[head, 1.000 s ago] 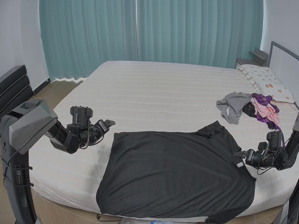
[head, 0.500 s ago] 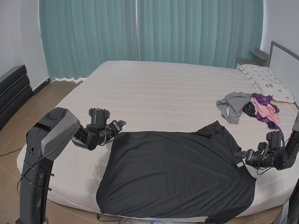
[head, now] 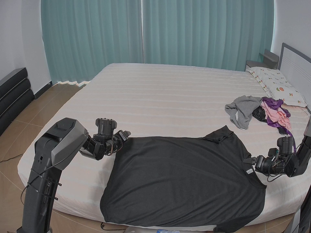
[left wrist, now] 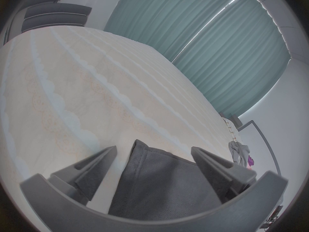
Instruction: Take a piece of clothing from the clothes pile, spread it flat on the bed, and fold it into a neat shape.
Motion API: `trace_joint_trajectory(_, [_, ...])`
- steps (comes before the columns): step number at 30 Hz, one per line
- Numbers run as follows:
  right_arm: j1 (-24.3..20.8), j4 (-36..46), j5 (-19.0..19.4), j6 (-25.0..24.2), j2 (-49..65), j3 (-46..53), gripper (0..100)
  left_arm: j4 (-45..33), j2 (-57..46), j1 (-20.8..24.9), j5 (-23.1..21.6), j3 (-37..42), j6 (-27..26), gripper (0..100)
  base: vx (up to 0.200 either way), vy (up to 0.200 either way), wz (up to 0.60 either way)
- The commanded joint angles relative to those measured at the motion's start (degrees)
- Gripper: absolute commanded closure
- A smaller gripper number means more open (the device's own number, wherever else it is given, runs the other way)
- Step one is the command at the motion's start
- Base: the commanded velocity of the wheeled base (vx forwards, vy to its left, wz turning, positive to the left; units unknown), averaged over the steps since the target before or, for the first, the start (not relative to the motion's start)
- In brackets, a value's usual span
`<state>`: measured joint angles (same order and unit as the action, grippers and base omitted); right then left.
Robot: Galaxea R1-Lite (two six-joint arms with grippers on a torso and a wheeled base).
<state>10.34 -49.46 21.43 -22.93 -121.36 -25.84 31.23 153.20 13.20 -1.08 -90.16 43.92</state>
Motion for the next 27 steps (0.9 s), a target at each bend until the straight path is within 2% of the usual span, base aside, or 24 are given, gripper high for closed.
trace_joint_trajectory(1, [0.03,-0.03,0.01,-0.01,-0.11,0.00,0,-0.03,0.26,0.16,-0.15,0.07,0.02,100,0.000,0.000,0.00])
trace_joint_trajectory(9, [0.12,-0.11,0.01,-0.10,0.07,-0.26,0,1.02,0.26,0.07,0.47,-0.54,-0.15,100,0.000,0.000,0.00])
trace_joint_trajectory(15, [0.03,-0.11,-0.16,-0.18,-0.11,-2.02,0,6.21,1.75,-0.72,6.71,-3.71,0.20,100,0.000,0.000,0.00])
trace_joint_trajectory(20, [-0.23,-0.20,-0.43,-0.18,-1.87,-3.86,0,6.74,2.02,-0.99,7.50,-5.02,0.29,100,0.000,0.000,0.00])
trace_joint_trajectory(23, [-0.23,-1.26,-0.51,-2.65,-1.87,-5.36,0,6.56,3.25,-1.16,7.50,-6.78,0.37,100,0.000,0.000,0.00])
trace_joint_trajectory(25, [-0.41,-3.80,-0.69,-7.04,-2.13,-6.94,0,6.56,4.04,-1.34,7.68,-8.19,0.37,100,0.000,0.000,0.00])
trace_joint_trajectory(27, [-0.85,-4.77,-0.78,-8.27,-3.18,-8.52,0,6.56,4.13,-1.43,7.94,-8.28,0.37,100,0.000,0.000,0.00])
